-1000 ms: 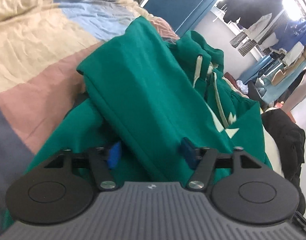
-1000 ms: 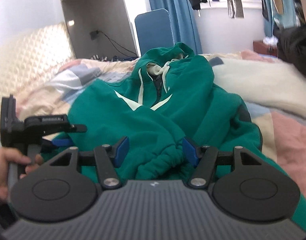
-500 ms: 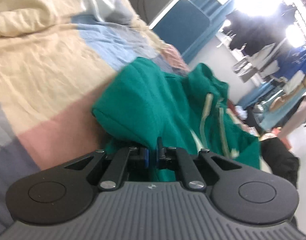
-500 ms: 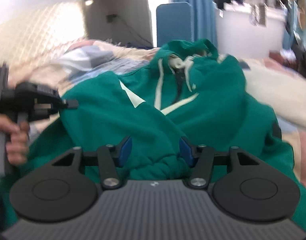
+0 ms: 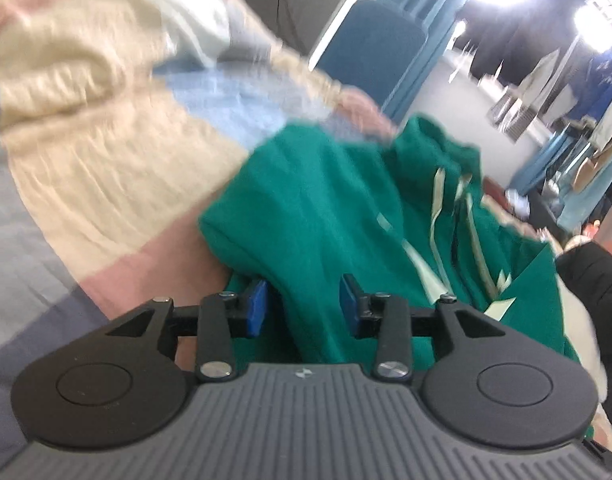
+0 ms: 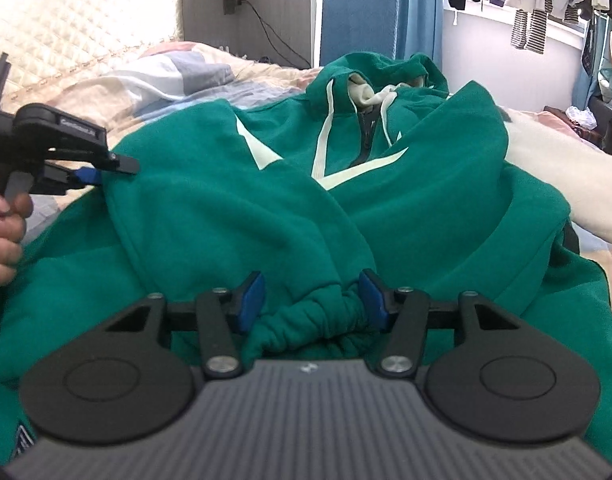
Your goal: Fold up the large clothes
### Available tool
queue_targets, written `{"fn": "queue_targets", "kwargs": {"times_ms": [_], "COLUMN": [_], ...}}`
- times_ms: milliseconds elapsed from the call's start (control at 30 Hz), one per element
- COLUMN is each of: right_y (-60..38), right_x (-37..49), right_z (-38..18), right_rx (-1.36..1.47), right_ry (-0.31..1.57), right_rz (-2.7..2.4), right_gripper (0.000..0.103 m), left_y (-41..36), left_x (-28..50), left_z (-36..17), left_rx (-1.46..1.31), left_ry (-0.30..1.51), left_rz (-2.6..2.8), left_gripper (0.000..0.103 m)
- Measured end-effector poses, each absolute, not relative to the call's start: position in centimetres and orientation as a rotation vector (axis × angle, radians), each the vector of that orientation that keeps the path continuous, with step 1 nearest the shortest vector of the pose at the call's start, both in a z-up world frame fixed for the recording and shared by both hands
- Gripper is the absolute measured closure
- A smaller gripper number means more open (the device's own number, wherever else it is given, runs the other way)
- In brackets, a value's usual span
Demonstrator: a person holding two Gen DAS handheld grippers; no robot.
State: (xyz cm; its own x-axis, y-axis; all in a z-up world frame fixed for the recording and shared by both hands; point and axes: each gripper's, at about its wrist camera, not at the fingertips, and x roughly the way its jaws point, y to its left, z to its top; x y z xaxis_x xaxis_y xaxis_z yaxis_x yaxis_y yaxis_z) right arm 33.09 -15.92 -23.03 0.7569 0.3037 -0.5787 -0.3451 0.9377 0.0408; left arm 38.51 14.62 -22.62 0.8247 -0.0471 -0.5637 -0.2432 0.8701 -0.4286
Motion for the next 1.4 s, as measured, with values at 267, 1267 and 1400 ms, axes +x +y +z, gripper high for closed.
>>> {"fn": "queue_targets", "kwargs": {"times_ms": [267,1267,1400], "right_y": [-16.7,-20.4,-23.1], "right_x": [32.5,34.2,37.5], "right_z": [-21.7,-18.5,-15.8], "right_rx": [-0.032,0.198,0.245], "right_ry": [0.572,0.605,0.576], "right_rz": [0.321,0.275,0.240], "right_gripper": [0.049,0.049,0.048], "left_y": [10.7,5.8,6.3], "left_x": [35.4,37.3,40.8], "left_z": [-20.1,-19.1,-16.3], "left_rx": [-0.351,-0.270,-0.291], "left_ry": [0.488,0.679,0.659], "left_rz": [-0.014,-0.135,-0.137], "left_gripper": [0.059,0.058,0.058]}}
